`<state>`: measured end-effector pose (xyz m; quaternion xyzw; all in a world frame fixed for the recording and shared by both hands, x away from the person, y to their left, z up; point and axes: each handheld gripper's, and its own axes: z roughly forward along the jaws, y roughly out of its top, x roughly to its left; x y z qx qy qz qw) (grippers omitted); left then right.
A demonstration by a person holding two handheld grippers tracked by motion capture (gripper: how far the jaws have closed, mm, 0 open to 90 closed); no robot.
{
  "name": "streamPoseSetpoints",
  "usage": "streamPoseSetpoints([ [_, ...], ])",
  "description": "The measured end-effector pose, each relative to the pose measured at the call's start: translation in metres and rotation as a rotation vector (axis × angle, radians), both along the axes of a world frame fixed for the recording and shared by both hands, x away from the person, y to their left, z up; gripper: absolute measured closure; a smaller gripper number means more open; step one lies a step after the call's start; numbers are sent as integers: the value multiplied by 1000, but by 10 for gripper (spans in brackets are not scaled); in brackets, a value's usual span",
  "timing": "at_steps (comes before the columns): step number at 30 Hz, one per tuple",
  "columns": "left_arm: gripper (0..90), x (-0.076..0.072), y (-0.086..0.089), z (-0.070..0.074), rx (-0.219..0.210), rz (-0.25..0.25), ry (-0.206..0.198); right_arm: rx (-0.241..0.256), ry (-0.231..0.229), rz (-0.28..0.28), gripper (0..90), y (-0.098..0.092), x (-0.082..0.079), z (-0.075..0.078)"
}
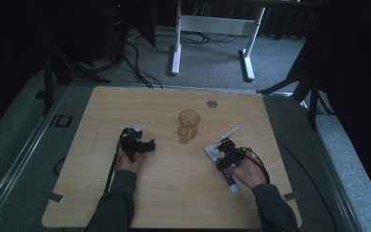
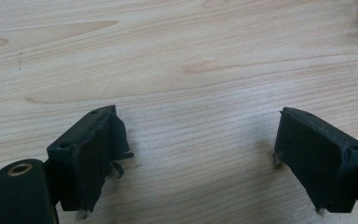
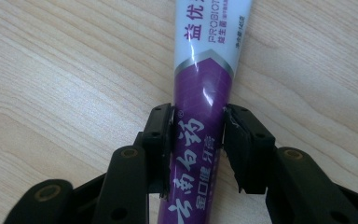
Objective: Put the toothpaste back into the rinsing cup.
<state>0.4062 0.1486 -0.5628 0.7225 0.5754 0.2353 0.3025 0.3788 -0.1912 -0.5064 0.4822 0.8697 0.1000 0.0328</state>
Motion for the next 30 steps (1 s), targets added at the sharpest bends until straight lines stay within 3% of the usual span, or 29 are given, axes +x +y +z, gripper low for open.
streamPoseSetpoints([
  [17,138,0,0,0,0,0,0,-64,82,21,613,10,12,-4],
  [24,138,0,0,0,-1,1,1,-68,88,23,605,10,14,-8],
  [30,138,0,0,0,0,0,0,-102,80,30,608,14,12,-11],
])
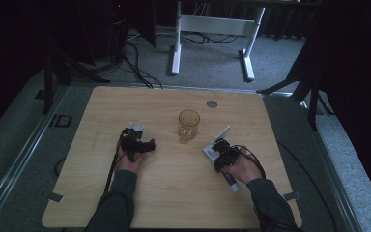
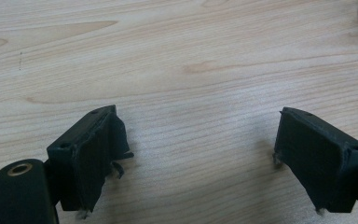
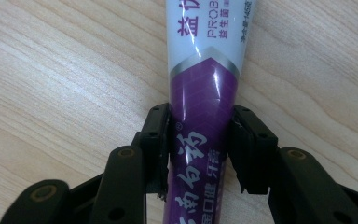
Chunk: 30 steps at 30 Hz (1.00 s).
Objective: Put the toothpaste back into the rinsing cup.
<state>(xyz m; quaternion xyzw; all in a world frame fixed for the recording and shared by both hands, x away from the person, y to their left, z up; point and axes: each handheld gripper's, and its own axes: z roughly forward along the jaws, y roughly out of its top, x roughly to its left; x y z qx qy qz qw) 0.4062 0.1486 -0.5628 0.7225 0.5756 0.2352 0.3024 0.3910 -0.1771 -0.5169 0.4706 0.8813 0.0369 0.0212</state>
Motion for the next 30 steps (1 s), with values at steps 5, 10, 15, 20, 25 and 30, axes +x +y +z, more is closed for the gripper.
streamPoseSetpoints([
  [5,138,0,0,0,0,0,0,-28,3,18,648,3,1,1],
  [10,138,0,0,0,0,0,0,-37,-8,29,686,5,0,4],
  [15,138,0,0,0,0,0,0,-20,-24,24,701,3,-2,5],
  [20,138,0,0,0,-1,1,0,-8,-47,19,709,1,-3,8],
  [25,138,0,0,0,-1,1,0,13,-76,20,712,1,-5,15],
  [30,138,0,0,0,0,0,0,45,-101,12,713,-1,-6,27],
])
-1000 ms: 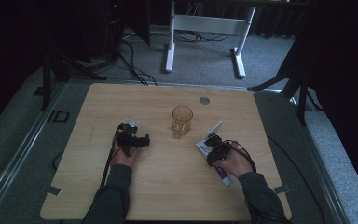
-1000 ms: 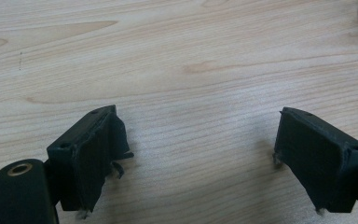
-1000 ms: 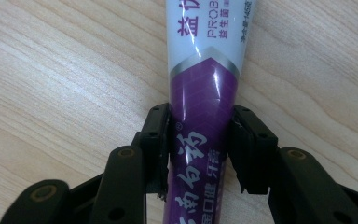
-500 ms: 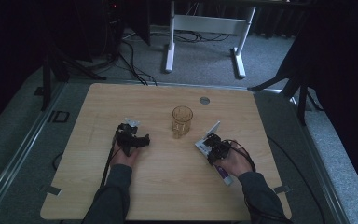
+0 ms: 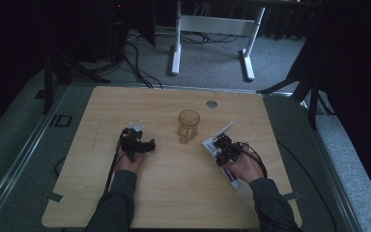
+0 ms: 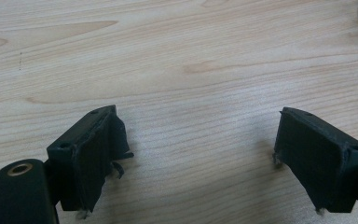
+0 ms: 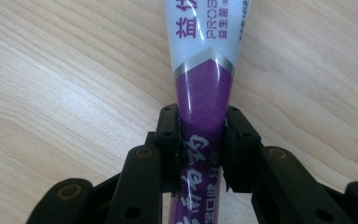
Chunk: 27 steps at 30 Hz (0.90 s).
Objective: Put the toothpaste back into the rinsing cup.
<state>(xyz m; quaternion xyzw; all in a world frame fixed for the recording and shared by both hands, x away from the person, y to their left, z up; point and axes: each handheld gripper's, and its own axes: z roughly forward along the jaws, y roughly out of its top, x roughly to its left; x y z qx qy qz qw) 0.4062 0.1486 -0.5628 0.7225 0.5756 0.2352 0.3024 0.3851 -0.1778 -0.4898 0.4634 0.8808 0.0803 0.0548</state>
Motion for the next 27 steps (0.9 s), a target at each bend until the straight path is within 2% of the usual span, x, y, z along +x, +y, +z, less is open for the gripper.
streamPoseSetpoints([
  [12,138,0,0,0,0,0,0,110,-97,-40,713,-7,1,26],
  [27,138,0,0,0,0,0,1,177,-184,-63,713,-11,3,46],
])
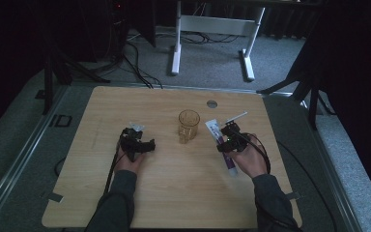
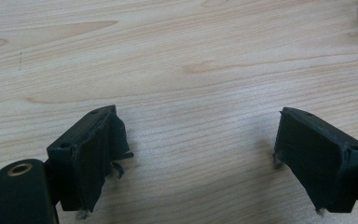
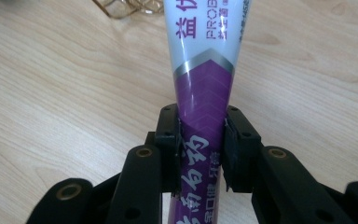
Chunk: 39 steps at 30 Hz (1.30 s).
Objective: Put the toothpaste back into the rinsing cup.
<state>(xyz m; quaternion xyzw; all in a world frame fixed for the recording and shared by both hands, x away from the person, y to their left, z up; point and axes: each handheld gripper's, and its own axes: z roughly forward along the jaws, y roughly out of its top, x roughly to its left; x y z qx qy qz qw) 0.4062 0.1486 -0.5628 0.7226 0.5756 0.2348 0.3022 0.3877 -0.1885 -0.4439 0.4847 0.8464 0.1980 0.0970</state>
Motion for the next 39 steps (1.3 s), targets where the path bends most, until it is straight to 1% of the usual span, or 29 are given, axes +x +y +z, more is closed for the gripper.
streamPoseSetpoints([
  [15,138,0,0,0,-1,1,-1,37,-31,-16,715,0,3,10],
  [19,138,0,0,0,-1,1,-1,52,-47,-18,715,0,4,12],
  [30,138,0,0,0,-1,1,-1,72,-58,-36,715,-4,7,10],
  [39,138,0,0,0,-2,2,-3,93,-93,-45,716,-4,11,12],
])
